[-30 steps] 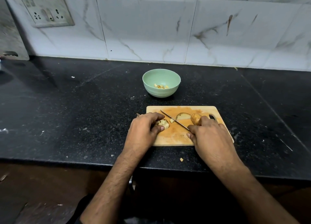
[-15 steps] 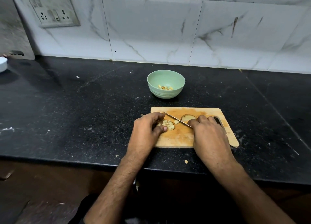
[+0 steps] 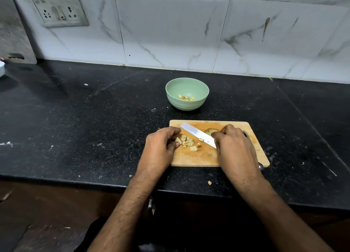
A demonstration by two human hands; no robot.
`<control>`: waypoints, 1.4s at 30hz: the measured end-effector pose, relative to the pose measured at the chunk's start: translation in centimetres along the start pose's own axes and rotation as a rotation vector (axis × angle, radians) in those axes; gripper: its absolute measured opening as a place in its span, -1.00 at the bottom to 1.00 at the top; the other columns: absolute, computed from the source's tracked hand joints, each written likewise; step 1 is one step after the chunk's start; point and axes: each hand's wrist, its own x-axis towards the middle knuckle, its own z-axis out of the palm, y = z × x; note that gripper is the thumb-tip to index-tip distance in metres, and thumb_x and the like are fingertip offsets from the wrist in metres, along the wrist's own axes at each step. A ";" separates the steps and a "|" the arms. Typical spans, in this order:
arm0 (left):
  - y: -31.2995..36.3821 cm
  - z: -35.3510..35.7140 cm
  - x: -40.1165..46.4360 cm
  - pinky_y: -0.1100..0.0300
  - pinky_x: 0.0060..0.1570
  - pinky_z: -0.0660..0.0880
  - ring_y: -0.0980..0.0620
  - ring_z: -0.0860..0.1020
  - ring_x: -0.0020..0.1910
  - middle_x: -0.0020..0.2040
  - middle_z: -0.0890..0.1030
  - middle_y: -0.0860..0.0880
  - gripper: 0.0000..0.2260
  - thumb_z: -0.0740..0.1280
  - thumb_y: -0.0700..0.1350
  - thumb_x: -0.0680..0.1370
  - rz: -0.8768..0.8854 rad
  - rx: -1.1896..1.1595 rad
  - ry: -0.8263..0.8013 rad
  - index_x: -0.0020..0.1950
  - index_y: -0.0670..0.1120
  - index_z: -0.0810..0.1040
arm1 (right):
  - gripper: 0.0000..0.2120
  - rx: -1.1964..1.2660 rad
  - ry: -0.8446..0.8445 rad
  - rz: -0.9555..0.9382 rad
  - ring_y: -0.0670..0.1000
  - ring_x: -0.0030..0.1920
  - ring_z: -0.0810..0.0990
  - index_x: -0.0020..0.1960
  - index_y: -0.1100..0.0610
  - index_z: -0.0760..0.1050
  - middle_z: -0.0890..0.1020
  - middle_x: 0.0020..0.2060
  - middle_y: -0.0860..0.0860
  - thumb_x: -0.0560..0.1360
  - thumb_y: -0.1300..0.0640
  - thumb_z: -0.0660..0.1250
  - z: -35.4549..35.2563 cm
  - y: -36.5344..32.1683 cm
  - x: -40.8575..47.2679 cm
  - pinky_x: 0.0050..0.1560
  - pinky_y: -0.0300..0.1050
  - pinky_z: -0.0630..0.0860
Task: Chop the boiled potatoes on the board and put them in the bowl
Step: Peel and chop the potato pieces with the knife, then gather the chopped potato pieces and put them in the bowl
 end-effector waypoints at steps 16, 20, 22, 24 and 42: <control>0.1 -0.7 0.0 0.41 0.11 0.51 0.29 0.61 -0.02 -0.05 0.67 0.16 -0.67 0.46 -0.25 0.52 -0.022 0.003 -0.017 0.24 0.02 0.63 | -0.73 0.606 -0.025 -0.118 -0.25 0.10 0.45 0.33 0.02 0.52 0.57 0.17 -0.15 0.66 0.16 0.25 0.3 -2.4 0.4 0.14 -0.47 0.32; -0.2 -1.0 0.0 0.38 0.03 0.54 0.30 0.62 -0.09 -0.14 0.68 0.16 -0.68 0.48 -0.24 0.50 -0.067 -0.038 0.038 0.20 0.06 0.64 | -0.49 0.666 -0.215 -0.252 -0.21 0.27 0.42 0.50 0.01 0.35 0.43 0.34 -0.17 0.62 -0.15 0.27 1.7 -2.6 1.0 0.28 -0.22 0.39; -0.3 -1.1 -0.1 0.35 0.01 0.56 0.29 0.63 -0.11 -0.16 0.68 0.16 -0.69 0.49 -0.24 0.50 -0.092 -0.065 0.061 0.17 0.06 0.64 | -0.44 0.644 -0.253 -0.308 -0.15 0.36 0.38 0.53 0.02 0.32 0.40 0.39 -0.15 0.60 -0.16 0.30 2.7 -3.0 1.3 0.35 -0.16 0.36; -0.3 -1.4 -0.3 0.36 -0.03 0.56 0.29 0.64 -0.13 -0.18 0.69 0.15 -0.72 0.49 -0.24 0.50 -0.119 -0.098 0.084 0.14 0.05 0.63 | -0.45 0.618 -0.228 -0.329 -0.11 0.34 0.36 0.49 0.02 0.37 0.44 0.34 -0.13 0.58 -0.16 0.34 3.2 -3.5 1.8 0.34 -0.10 0.37; 0.5 -1.5 -0.6 0.43 -0.08 0.54 0.25 0.64 -0.15 -0.15 0.69 0.10 -0.76 0.47 -0.29 0.50 -0.181 -0.226 0.198 0.03 0.04 0.62 | -0.67 0.197 -0.129 -0.374 0.11 -0.06 0.59 0.13 0.14 0.51 0.54 -0.03 0.04 0.66 -0.10 0.15 2.0 -4.2 4.2 -0.23 -0.08 0.33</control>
